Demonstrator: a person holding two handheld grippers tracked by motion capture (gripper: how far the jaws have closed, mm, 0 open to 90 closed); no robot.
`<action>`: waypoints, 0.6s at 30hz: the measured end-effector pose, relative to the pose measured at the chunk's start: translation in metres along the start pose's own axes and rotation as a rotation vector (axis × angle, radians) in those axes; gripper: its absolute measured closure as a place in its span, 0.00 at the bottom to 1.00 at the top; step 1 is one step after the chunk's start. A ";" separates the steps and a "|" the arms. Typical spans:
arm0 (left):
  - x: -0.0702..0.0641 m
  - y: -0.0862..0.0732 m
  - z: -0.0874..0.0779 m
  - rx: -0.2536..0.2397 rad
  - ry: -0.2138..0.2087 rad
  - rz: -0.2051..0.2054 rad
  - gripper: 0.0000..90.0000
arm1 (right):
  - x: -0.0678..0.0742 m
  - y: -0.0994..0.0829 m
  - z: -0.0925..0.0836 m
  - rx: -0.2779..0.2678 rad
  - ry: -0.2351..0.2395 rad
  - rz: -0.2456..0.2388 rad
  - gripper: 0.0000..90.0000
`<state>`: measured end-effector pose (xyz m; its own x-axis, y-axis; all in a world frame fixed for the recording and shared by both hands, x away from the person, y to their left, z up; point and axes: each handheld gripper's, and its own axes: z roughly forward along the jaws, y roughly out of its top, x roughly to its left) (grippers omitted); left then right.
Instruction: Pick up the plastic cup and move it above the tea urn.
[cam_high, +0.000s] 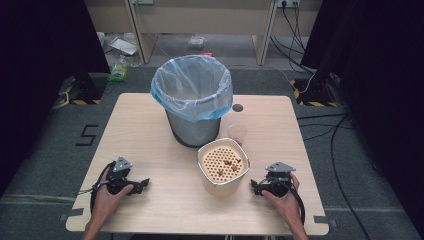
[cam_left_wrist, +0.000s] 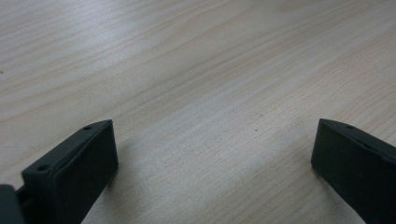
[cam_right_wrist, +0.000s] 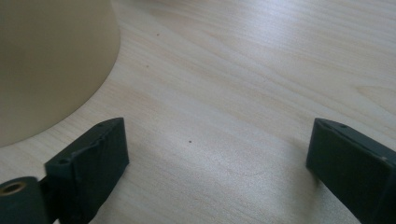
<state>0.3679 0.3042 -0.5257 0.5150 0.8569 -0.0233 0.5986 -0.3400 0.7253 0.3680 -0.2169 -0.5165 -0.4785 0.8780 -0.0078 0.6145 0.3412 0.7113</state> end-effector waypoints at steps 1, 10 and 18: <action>0.000 0.000 0.000 0.000 0.000 0.000 0.00 | -0.001 0.000 -0.001 -0.008 0.002 -0.005 0.17; 0.000 0.000 0.000 0.000 0.000 0.000 0.00 | -0.009 0.012 -0.013 -0.066 -0.031 -0.016 0.21; 0.000 0.000 0.000 0.000 0.000 0.000 0.00 | -0.021 0.046 -0.021 -0.119 -0.038 -0.004 0.29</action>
<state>0.3679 0.3042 -0.5257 0.5151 0.8568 -0.0234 0.5985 -0.3400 0.7254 0.3929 -0.2273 -0.4689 -0.4552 0.8896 -0.0361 0.5326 0.3046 0.7896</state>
